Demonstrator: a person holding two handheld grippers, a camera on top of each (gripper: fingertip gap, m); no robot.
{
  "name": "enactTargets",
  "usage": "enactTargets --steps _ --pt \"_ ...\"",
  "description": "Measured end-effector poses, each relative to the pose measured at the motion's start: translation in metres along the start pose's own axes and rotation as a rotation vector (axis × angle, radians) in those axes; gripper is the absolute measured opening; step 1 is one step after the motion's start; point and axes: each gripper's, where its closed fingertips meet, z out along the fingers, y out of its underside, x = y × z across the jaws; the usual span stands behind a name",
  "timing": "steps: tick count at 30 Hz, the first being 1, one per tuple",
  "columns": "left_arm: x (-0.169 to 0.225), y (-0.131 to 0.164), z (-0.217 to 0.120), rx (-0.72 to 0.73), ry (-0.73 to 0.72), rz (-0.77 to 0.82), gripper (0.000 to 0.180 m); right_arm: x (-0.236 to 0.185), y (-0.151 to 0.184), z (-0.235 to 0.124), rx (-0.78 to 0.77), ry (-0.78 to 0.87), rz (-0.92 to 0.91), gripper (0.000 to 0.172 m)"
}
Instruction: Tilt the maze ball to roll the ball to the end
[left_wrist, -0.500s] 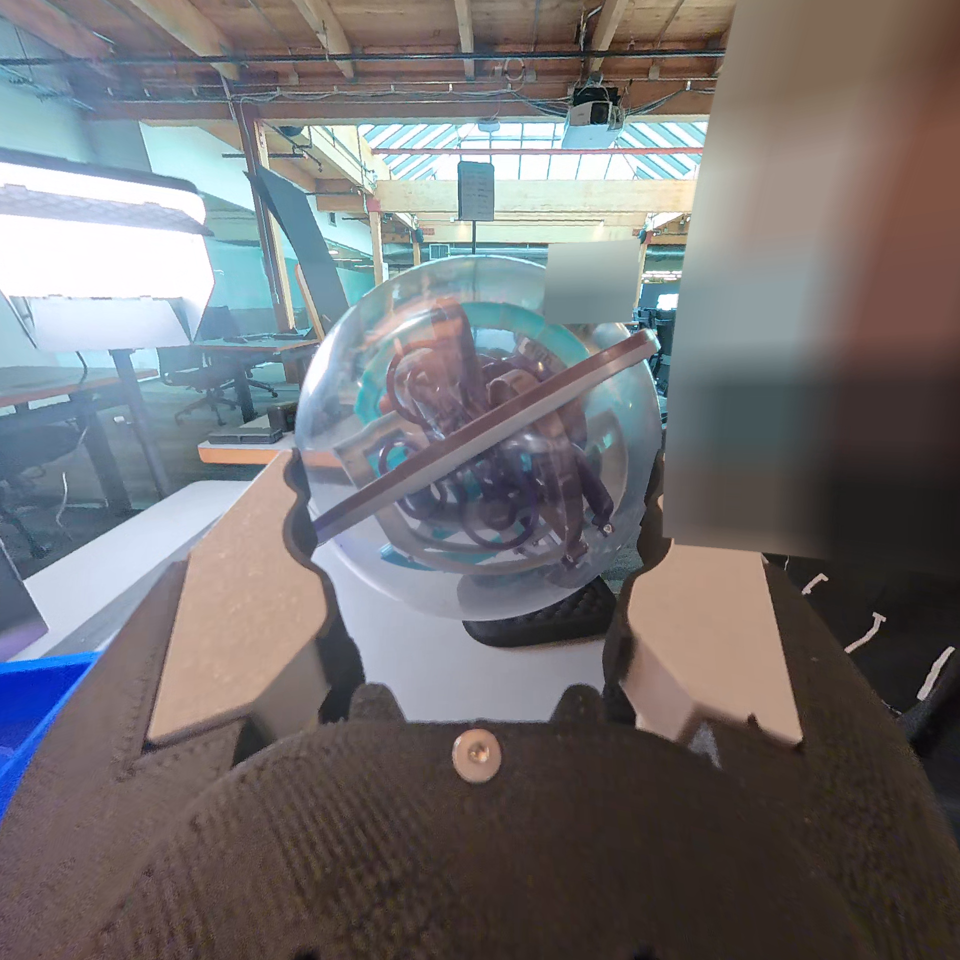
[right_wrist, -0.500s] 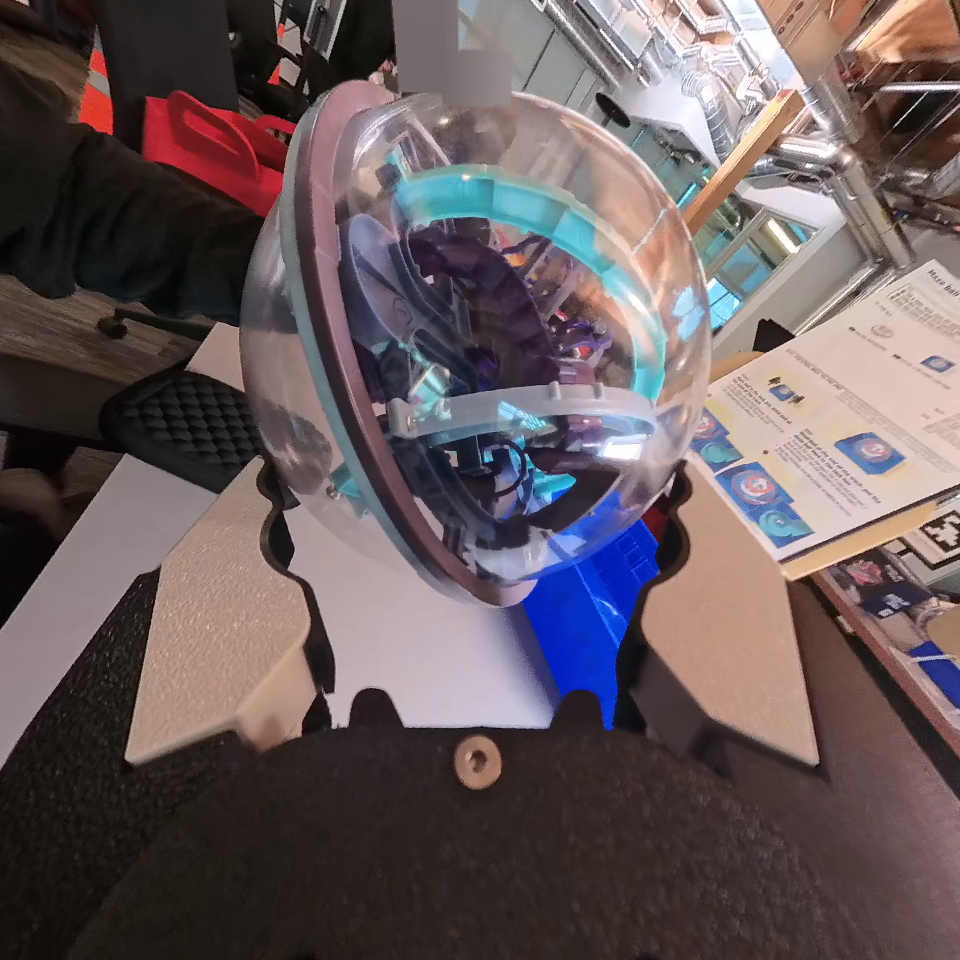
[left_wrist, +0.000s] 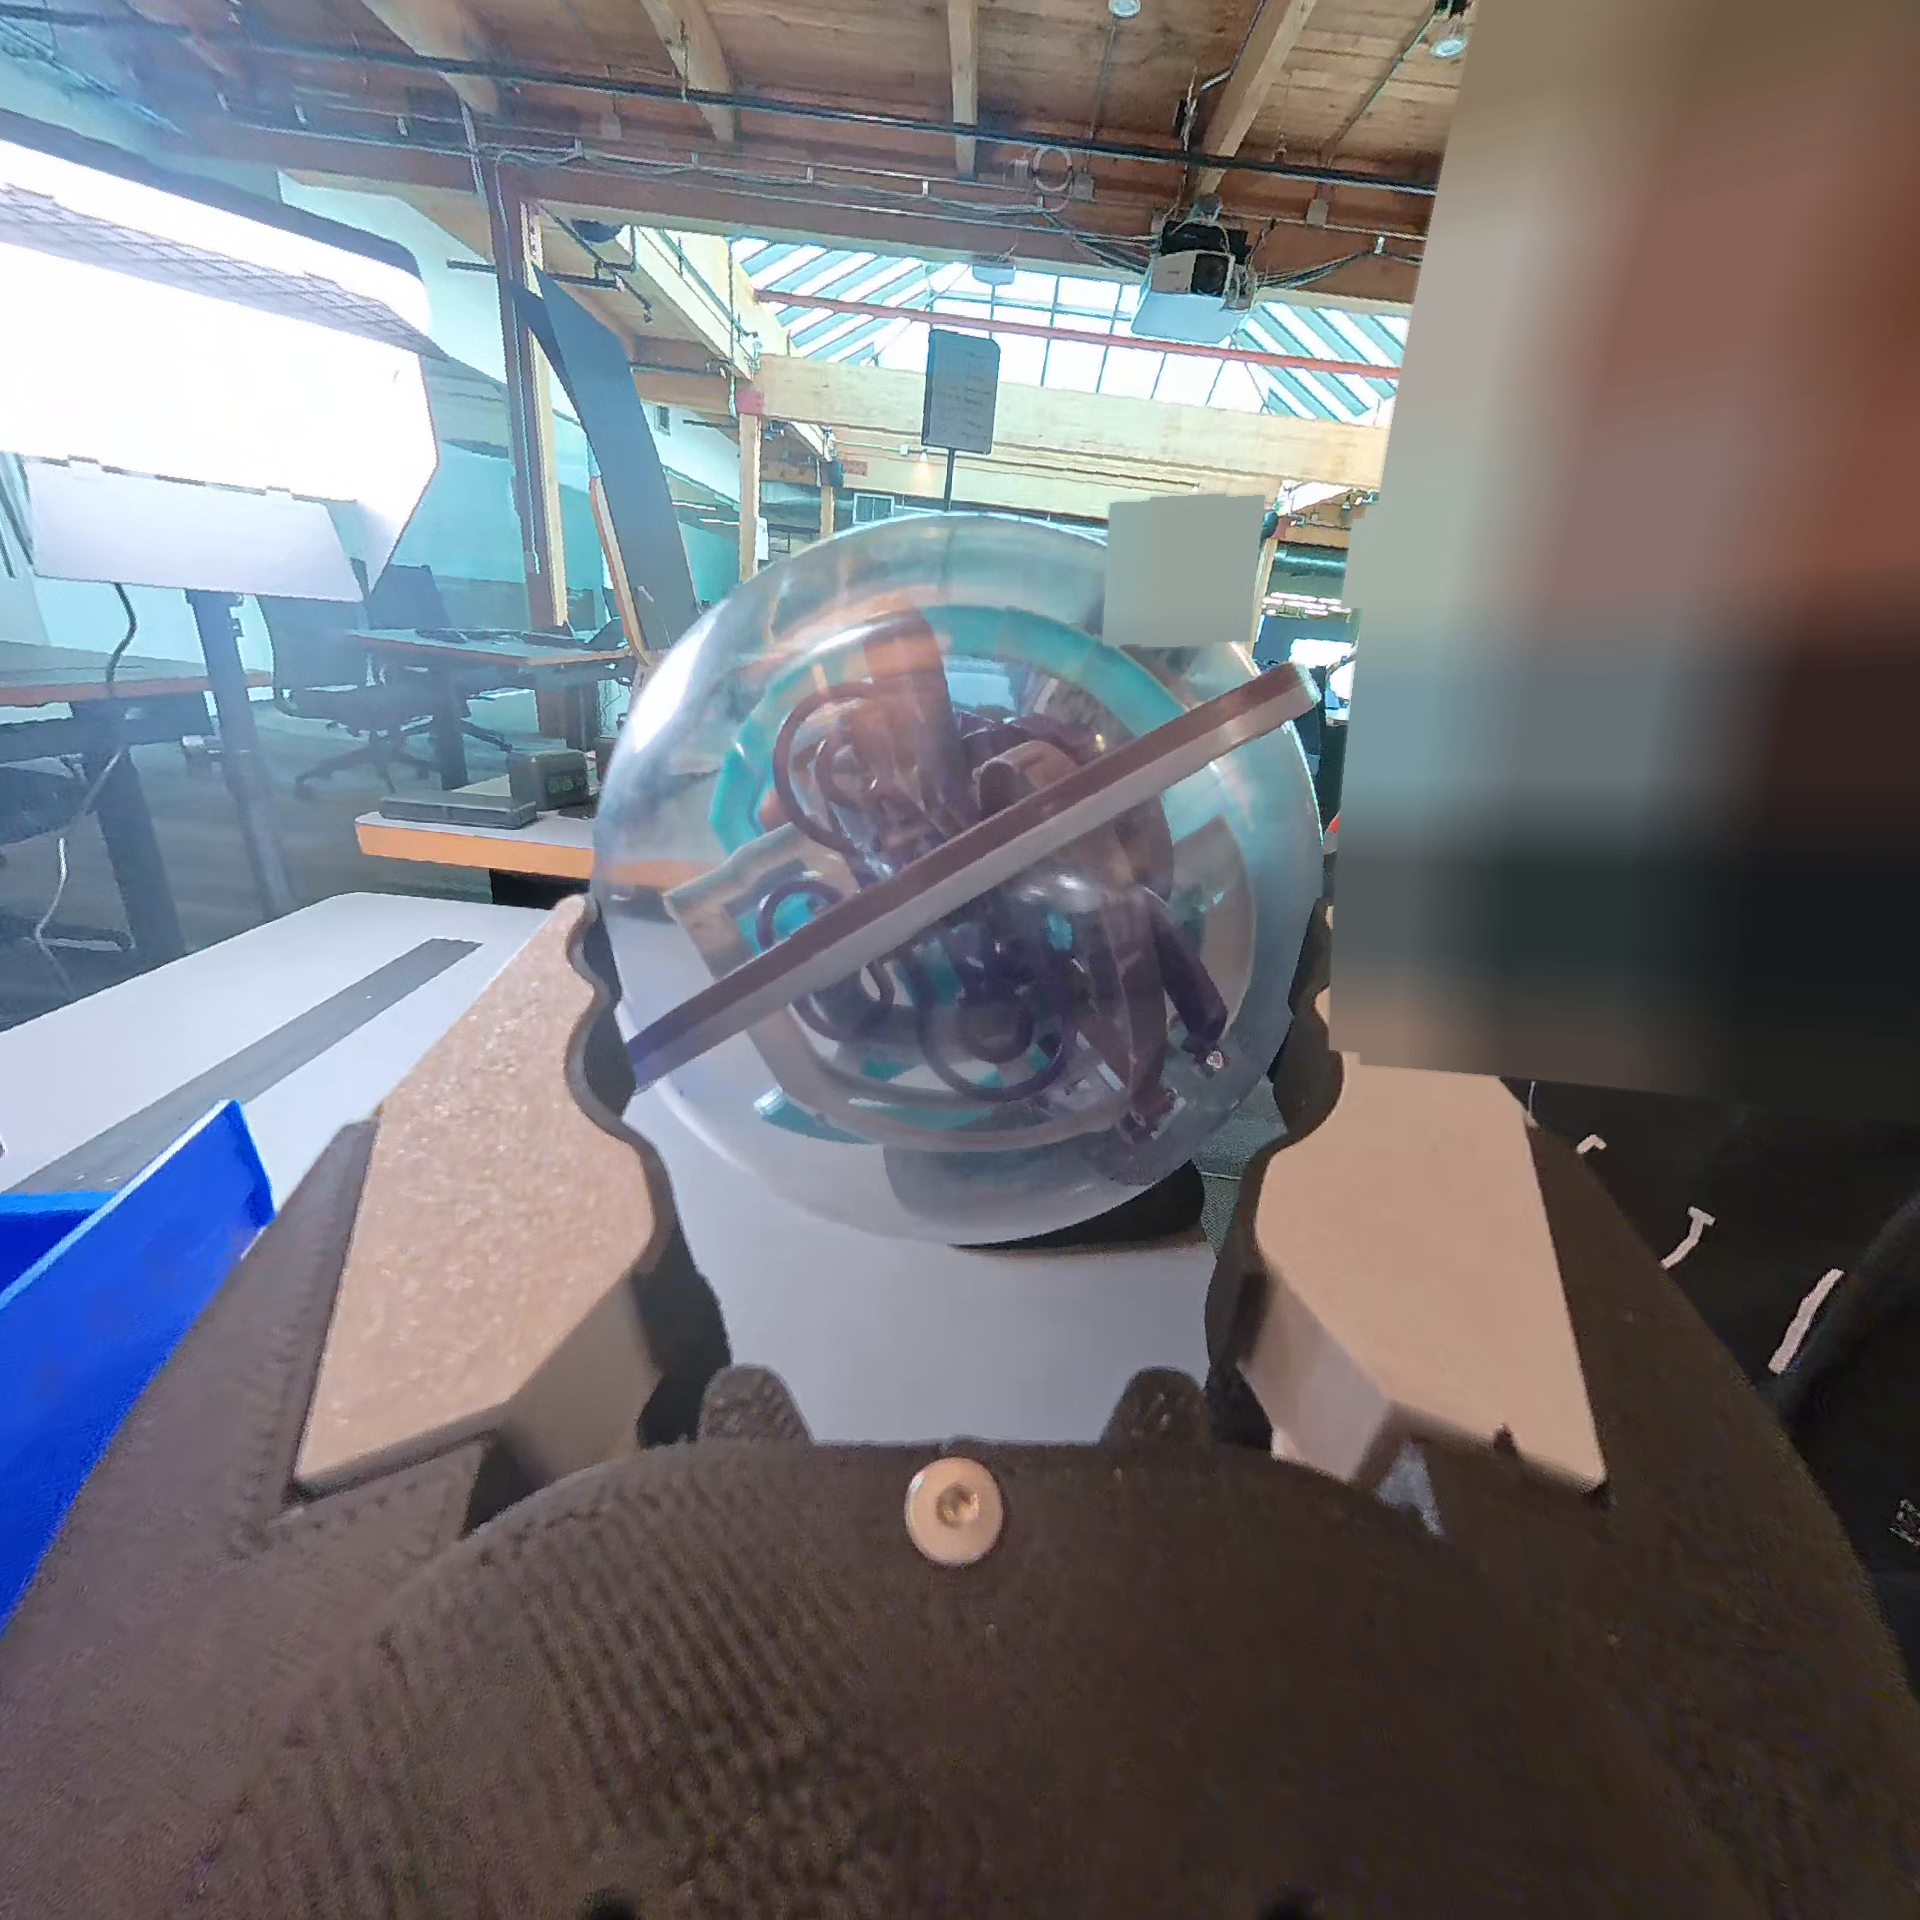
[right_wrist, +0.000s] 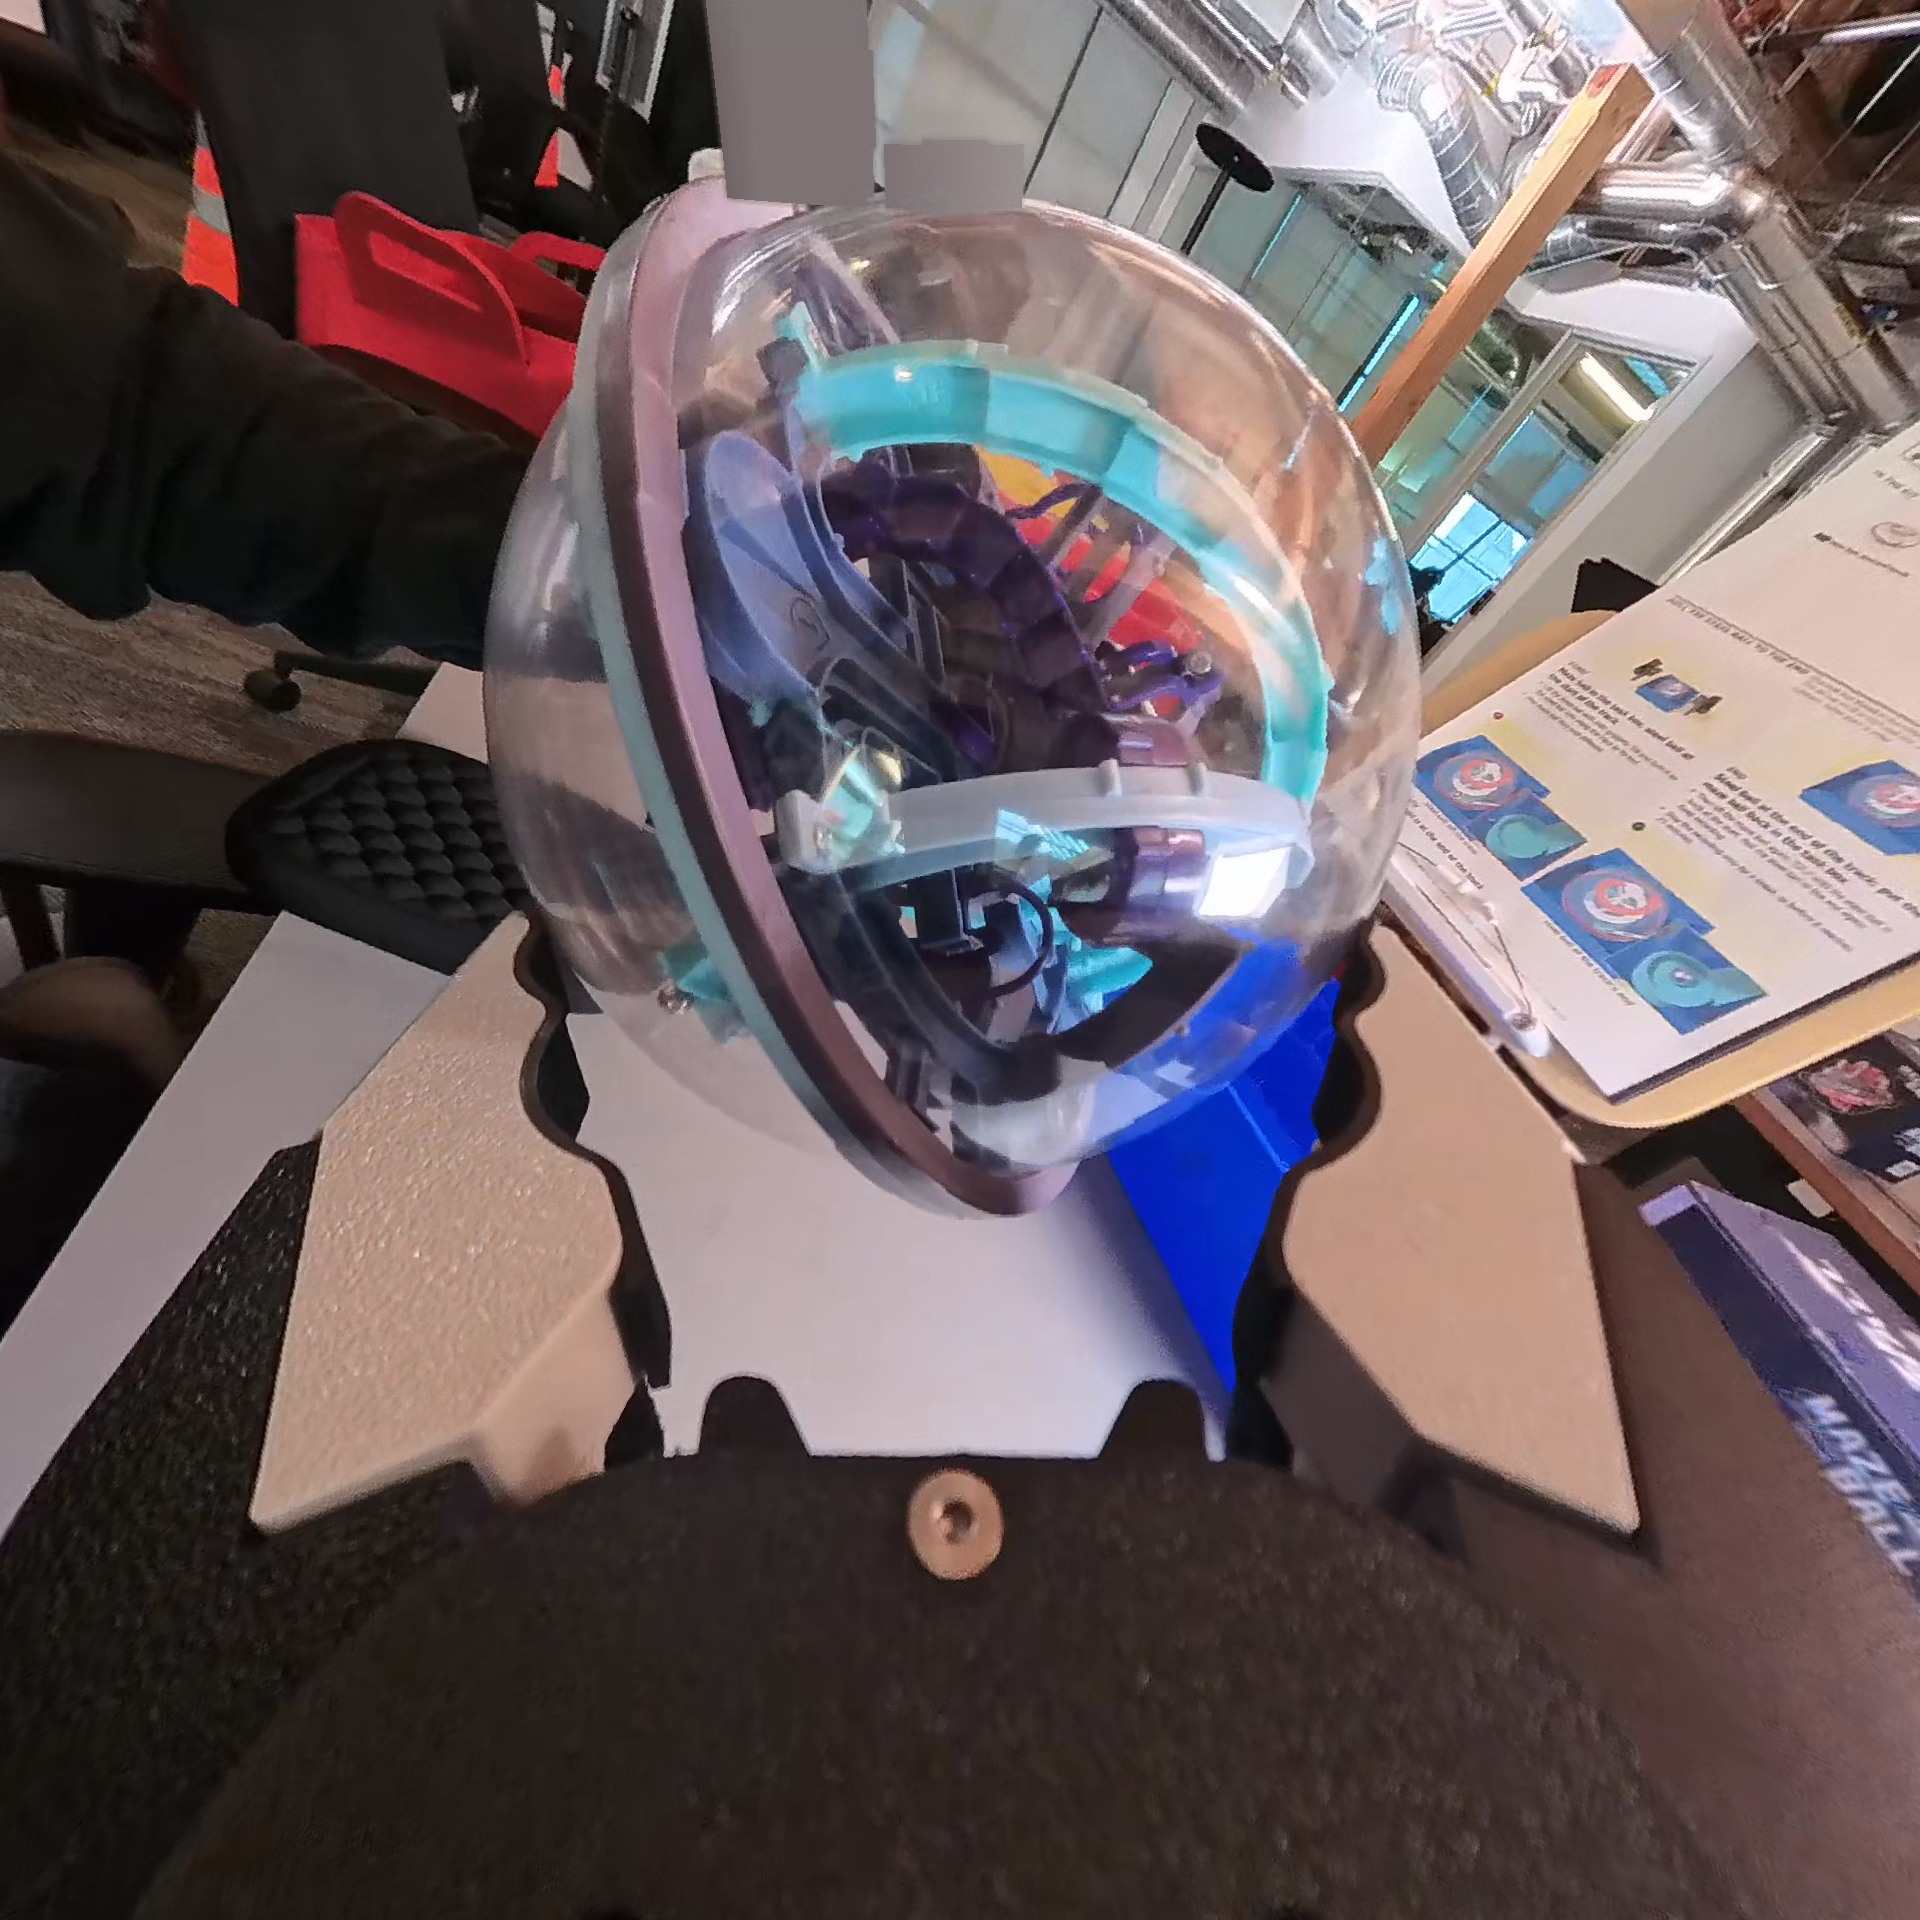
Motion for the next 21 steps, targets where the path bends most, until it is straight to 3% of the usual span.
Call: enactTargets --steps 21 --pt "-0.021 0.033 -0.018 -0.015 -0.048 -0.195 0.126 -0.011 0.036 0.018 -0.043 -0.056 0.189 0.142"
